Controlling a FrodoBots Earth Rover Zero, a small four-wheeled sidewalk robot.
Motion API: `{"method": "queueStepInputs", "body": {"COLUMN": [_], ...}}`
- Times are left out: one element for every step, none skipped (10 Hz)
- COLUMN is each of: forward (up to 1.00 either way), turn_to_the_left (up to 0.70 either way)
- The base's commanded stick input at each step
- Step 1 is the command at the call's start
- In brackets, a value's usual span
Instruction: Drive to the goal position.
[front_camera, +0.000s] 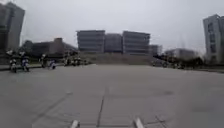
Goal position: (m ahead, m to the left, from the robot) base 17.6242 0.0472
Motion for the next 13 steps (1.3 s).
{"method": "queueStepInputs", "body": {"forward": [1.0,1.0,1.0,1.0,1.0,1.0,1.0,1.0,1.0,1.0,1.0,1.0,1.0], "turn_to_the_left": [0.02,0.02,0.02,0.0,-0.21,-0.38,-0.38,-0.38,-0.38,-0.38,-0.38,-0.38,-0.38]}}
